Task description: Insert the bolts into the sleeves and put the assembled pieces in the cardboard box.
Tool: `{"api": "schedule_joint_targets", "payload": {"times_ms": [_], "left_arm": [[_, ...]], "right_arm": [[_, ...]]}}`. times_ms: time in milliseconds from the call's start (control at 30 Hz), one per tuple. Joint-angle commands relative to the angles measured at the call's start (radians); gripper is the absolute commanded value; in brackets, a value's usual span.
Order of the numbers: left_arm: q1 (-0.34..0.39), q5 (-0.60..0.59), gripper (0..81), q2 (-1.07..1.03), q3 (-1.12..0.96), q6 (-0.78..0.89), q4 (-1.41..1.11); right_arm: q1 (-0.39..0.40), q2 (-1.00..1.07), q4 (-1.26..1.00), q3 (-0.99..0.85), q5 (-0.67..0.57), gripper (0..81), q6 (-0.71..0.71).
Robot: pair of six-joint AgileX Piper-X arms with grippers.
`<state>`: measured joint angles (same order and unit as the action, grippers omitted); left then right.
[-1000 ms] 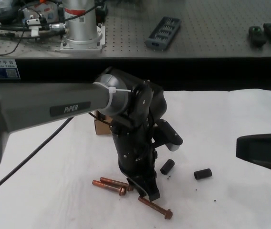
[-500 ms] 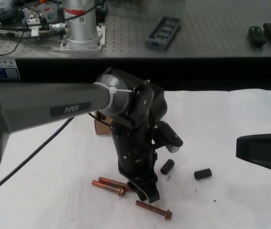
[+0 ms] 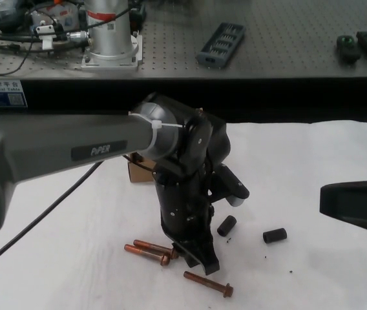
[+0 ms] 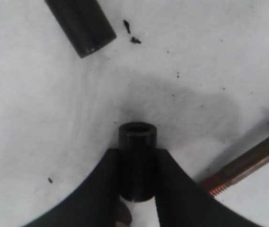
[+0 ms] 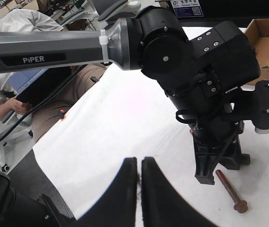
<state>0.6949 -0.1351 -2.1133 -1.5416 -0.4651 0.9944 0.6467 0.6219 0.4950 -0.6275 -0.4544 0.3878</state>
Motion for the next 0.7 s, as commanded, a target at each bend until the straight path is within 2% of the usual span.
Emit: {"api": "schedule_joint_targets", "payload": {"times_ms": [0, 233, 367, 400, 500, 567, 667], "left_arm": [[0.012, -0.004, 13.2, -0.029, 0.023, 0.019, 0.034], [0.018, -0.004, 11.5, -0.029, 0.023, 0.019, 0.032], [0.018, -0.01, 0.6, -0.029, 0.023, 0.027, 0.032], [0.018, -0.013, 0.6, -0.029, 0.023, 0.031, 0.032], [0.018, -0.103, 0.6, -0.024, 0.023, 0.057, 0.032], [0.015, -0.115, 0.6, -0.014, 0.023, 0.114, 0.027], [0.005, -0.115, 0.6, 0.019, 0.023, 0.237, -0.007]], "right_arm": [[-0.005, -0.007, 0.0, -0.003, -0.004, 4.3, 0.001], [-0.005, -0.007, 0.0, -0.003, -0.004, 4.3, 0.001], [-0.005, -0.007, 0.0, -0.003, -0.004, 4.3, 0.001], [-0.005, -0.007, 0.0, -0.003, -0.004, 4.3, 0.001], [-0.005, -0.007, 0.0, -0.003, -0.004, 4.3, 0.001], [-0.005, -0.007, 0.005, -0.001, -0.002, 4.3, 0.001], [-0.005, -0.007, 0.077, -0.001, 0.093, 4.3, 0.001]]}}
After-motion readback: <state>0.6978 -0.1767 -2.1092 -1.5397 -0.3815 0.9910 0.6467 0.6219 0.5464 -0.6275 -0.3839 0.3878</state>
